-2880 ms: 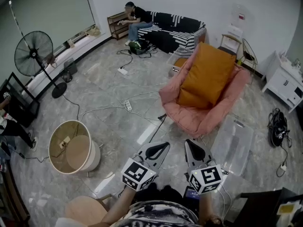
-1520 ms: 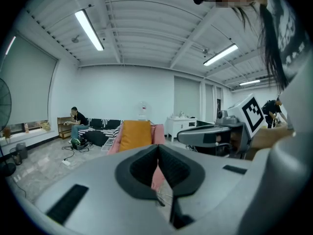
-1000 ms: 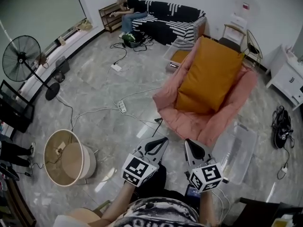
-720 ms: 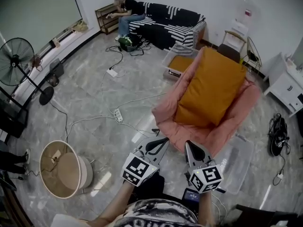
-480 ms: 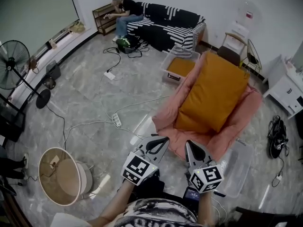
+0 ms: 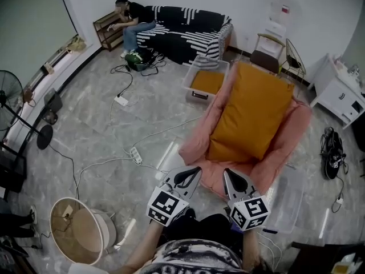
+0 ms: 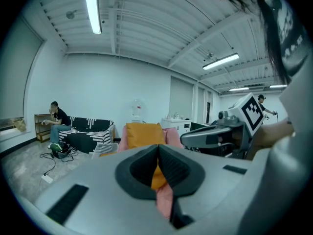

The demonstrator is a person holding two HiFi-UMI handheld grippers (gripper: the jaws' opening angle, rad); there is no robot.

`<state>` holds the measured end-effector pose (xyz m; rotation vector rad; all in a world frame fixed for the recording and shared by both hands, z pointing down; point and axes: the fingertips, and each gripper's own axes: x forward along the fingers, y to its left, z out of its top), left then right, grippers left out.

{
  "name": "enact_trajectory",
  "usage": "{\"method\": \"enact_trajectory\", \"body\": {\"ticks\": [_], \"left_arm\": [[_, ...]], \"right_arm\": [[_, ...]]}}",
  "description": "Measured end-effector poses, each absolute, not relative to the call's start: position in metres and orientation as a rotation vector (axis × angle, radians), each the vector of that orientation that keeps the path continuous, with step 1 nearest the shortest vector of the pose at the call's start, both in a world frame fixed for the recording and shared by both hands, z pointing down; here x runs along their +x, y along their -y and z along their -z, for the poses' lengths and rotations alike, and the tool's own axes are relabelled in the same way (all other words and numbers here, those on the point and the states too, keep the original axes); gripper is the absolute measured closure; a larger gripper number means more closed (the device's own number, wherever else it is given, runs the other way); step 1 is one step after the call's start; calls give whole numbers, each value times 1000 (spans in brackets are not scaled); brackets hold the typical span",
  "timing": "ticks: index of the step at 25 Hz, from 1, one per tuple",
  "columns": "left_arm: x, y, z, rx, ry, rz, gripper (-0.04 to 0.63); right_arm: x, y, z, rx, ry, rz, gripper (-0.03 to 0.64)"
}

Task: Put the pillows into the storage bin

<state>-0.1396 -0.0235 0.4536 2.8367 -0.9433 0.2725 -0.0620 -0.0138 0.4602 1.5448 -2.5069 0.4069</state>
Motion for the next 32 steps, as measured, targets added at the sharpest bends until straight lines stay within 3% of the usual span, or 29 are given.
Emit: {"method": "enact_trajectory", "body": {"ticks": [14,28,32], "left_arm": [[-131,88,-469,2776,968,-312,583],[-79,210,-467,2790,1009,-346,583],[-61,243,-469,2798,1019,-362,583]], "right_arm": [[-39,84,-469,1531,2492,-453,618],[54,256,-463,1538,2499,-424,618],[92,315,-457,1537,2499,-388,578]]}}
